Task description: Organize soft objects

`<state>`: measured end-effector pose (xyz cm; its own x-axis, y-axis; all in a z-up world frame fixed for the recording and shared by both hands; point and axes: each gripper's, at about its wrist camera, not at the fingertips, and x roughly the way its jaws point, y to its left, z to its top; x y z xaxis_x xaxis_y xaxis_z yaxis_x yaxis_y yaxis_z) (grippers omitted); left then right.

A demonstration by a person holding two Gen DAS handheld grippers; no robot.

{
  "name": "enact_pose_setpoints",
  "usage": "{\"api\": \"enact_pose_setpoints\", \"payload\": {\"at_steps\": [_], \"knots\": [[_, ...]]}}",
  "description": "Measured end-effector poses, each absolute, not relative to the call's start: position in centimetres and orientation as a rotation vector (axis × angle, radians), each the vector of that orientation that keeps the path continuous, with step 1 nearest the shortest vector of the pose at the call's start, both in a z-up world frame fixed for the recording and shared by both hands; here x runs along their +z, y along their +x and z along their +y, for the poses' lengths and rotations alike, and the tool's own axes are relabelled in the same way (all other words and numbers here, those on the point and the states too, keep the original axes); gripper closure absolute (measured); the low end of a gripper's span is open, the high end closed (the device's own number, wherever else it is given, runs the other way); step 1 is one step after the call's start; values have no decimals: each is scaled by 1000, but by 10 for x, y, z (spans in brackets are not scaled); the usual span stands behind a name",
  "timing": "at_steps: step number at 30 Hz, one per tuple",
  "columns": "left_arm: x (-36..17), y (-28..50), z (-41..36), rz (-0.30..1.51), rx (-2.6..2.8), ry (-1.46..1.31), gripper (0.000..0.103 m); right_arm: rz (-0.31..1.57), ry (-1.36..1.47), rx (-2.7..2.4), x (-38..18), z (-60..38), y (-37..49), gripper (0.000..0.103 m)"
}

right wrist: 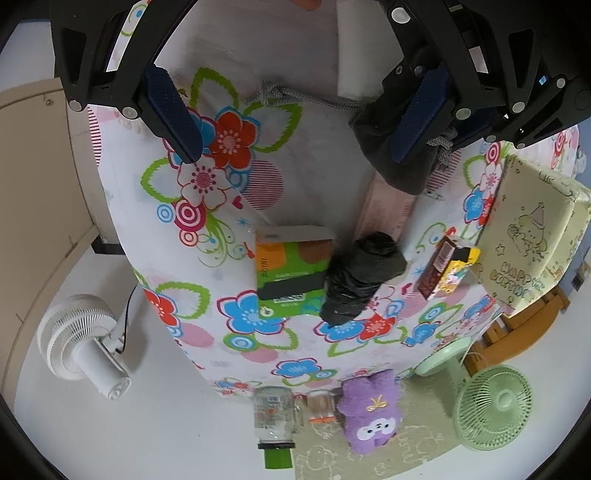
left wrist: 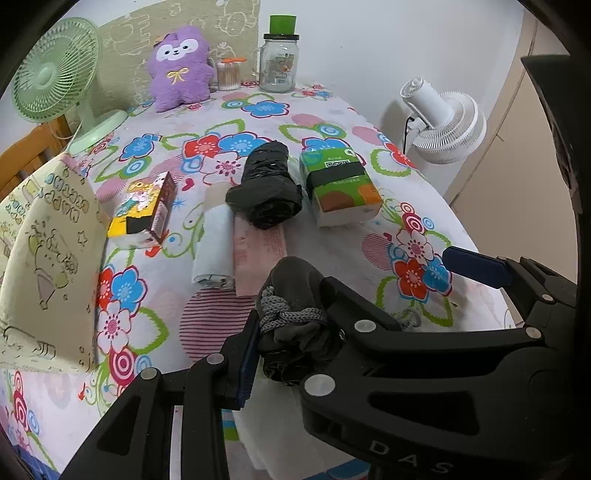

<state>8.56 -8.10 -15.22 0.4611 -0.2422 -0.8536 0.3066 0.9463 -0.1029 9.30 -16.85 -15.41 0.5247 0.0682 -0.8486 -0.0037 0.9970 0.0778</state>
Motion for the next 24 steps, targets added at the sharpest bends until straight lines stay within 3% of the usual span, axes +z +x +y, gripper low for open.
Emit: {"api": "enact_pose_setpoints", "payload": {"at_steps": [24], "knots": [[-149, 52, -28, 1047, -273, 41, 62, 1046, 66, 119, -156, -117, 67, 0]]}}
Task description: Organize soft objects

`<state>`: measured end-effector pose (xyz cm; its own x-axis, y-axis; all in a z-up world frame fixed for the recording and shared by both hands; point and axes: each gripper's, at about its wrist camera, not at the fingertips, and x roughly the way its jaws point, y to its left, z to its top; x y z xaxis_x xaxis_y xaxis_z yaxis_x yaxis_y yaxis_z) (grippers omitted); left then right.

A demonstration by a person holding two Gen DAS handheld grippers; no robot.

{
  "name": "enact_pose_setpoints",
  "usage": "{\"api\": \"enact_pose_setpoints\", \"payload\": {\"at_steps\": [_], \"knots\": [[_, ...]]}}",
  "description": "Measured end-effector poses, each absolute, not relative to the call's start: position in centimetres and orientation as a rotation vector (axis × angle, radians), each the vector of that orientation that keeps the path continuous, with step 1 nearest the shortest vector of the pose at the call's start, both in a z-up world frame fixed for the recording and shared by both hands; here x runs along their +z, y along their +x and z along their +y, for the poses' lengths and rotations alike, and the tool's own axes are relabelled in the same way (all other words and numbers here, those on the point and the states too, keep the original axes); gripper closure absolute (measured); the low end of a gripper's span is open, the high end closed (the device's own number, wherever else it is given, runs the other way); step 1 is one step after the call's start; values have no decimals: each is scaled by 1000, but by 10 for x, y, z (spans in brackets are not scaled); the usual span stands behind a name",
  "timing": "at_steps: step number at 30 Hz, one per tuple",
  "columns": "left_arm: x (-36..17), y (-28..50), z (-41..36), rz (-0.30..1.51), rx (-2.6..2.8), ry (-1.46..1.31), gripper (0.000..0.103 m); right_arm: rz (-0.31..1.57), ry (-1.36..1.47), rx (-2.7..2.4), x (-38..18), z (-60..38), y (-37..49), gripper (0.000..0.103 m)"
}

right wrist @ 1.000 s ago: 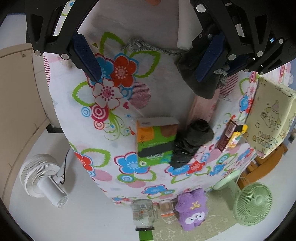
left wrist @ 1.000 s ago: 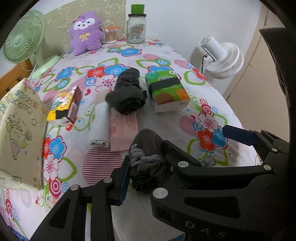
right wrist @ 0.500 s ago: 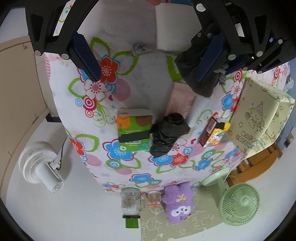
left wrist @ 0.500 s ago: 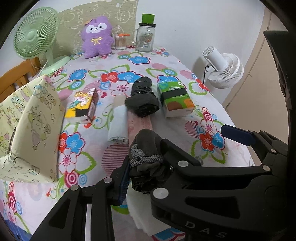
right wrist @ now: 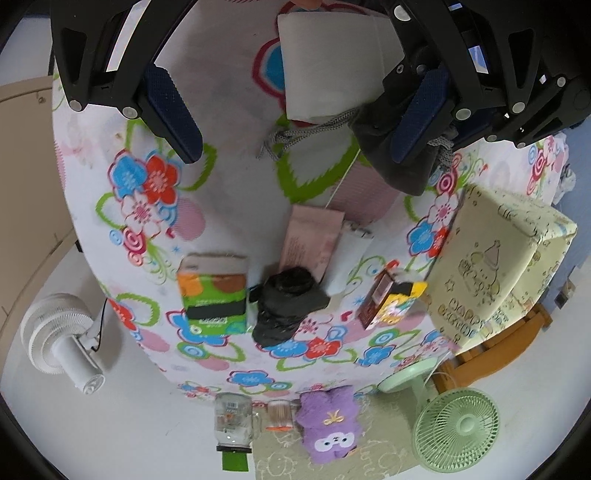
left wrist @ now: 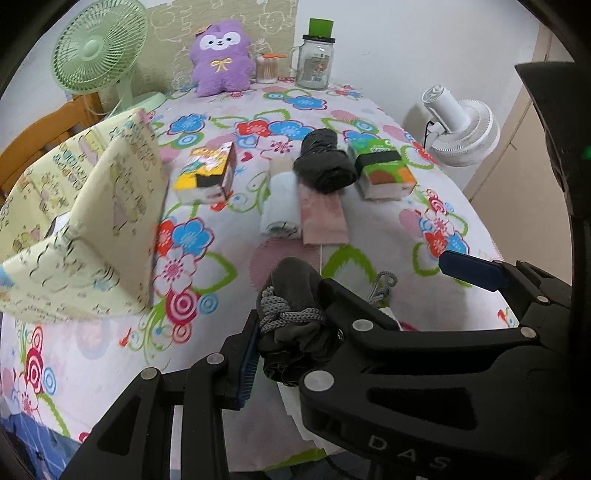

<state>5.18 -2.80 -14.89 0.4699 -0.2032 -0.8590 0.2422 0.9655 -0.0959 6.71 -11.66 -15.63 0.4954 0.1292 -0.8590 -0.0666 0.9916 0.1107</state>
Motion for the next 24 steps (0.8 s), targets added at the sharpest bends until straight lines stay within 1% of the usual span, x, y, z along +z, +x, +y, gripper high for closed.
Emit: {"api": "enact_pose_setpoints", "payload": {"at_steps": [10, 17, 24], "knots": [[-151, 44, -11, 1051, -260, 15, 62, 1045, 55, 128, -158, -100, 62, 0], [-137, 59, 7, 998, -226, -15, 62, 994, 17, 156, -141, -83, 84, 0], [-141, 79, 15, 1010, -198, -23, 62, 1011, 10, 173, -147, -75, 107, 0]]}}
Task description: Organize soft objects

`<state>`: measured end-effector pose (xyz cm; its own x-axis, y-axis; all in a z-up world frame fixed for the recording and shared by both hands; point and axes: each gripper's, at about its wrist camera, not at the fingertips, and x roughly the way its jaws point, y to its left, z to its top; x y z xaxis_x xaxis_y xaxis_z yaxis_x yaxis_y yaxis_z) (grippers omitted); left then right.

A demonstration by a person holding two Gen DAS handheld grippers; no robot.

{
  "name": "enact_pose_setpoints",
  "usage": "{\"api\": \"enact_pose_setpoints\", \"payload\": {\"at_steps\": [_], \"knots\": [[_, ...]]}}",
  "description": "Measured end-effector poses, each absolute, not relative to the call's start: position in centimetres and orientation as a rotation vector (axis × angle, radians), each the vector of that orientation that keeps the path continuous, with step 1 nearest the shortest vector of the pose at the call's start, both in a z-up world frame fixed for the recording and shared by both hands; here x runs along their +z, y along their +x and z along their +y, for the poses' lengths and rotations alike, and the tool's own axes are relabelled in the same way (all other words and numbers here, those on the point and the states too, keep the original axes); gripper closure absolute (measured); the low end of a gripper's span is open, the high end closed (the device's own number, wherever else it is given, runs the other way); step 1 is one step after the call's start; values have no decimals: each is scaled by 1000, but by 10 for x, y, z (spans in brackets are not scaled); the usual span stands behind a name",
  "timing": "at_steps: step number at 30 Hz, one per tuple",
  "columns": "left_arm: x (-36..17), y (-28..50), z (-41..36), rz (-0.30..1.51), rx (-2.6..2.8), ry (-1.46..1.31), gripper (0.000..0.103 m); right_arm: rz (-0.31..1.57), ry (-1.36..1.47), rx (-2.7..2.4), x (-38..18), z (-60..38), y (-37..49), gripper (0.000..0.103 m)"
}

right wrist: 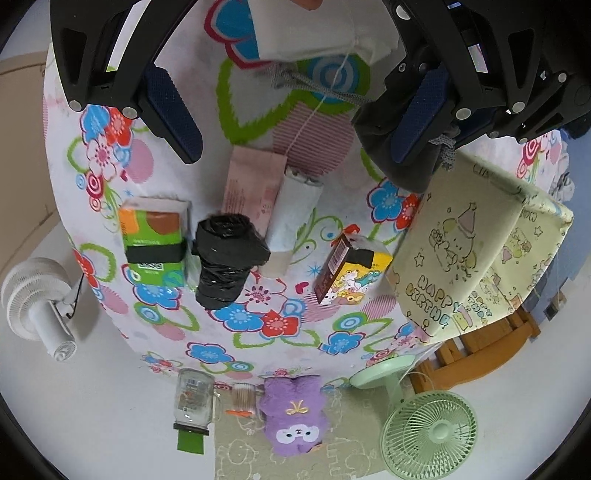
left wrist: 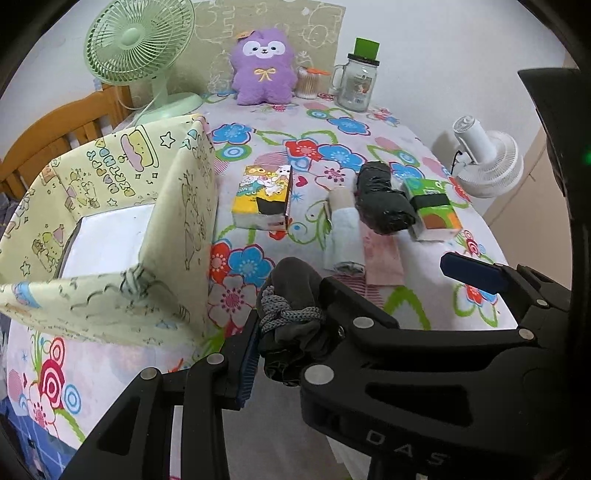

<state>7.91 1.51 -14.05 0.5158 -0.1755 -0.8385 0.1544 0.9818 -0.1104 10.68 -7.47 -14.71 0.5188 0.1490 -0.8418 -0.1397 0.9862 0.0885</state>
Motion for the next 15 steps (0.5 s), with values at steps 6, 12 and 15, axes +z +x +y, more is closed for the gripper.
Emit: {"api": "enact_pose_setpoints", "payload": {"at_steps": [6, 12, 15], "knots": [[-147, 96, 15, 1025, -197, -18, 62, 1026, 12, 171, -155, -75, 123, 0], [-152, 110, 14, 1036, -189, -15, 62, 1037, 18, 164, -164, -77, 138, 0], [-155, 115, 12, 1042, -186, -11, 62, 1048, 26, 155, -170, -80, 146, 0]]}}
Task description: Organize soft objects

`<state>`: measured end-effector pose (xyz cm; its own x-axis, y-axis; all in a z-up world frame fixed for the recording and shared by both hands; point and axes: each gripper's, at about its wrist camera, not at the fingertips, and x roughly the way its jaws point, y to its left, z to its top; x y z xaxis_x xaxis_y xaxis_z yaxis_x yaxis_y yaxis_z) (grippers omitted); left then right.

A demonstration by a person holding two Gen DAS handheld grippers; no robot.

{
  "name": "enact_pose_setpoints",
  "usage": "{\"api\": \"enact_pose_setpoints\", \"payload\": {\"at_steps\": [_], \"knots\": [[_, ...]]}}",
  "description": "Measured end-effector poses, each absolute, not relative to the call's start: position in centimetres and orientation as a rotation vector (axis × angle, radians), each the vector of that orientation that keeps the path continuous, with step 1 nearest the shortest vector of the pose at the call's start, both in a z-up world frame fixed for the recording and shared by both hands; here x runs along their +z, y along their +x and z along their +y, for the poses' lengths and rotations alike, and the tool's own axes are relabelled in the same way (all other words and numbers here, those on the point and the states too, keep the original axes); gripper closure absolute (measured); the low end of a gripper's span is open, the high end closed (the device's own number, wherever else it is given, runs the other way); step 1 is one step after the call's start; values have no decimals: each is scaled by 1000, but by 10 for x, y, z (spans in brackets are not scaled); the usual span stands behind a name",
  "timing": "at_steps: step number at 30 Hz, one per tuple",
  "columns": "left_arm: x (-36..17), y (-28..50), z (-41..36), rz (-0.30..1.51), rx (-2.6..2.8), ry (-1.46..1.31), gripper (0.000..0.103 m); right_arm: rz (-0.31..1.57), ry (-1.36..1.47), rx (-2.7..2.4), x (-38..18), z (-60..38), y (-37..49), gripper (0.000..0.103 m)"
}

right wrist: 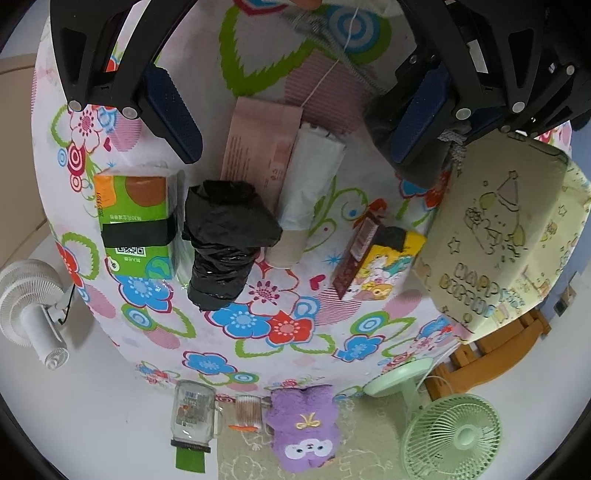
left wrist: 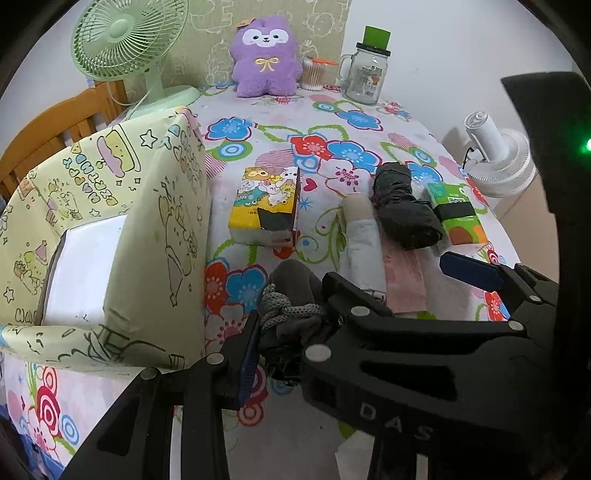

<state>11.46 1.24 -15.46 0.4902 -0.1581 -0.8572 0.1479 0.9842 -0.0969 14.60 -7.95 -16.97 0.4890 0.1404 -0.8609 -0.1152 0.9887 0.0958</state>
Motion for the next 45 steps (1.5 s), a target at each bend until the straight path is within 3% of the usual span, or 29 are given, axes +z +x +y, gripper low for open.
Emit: {"api": "enact_pose_setpoints", "payload": {"at_steps": [11, 14, 21, 32, 36, 45], "knots": [[-160, 126, 9, 1046, -172, 10, 62, 1071, 57, 140, -186, -86, 165, 1], [-162, 128, 8, 1047, -168, 16, 62, 1070, 46, 131, -187, -85, 168, 7], [-163, 129, 7, 1043, -162, 18, 61, 1061, -4, 80, -185, -86, 168, 36], [-160, 127, 6, 1038, -167, 15, 61, 1055, 23, 98, -180, -89, 162, 52], [-155, 124, 9, 1027, -175, -1, 61, 1007, -3, 79, -167, -88, 154, 71], [-149, 116, 9, 1010, -177, 3, 61, 1028, 40, 90, -170, -91, 151, 76]]}}
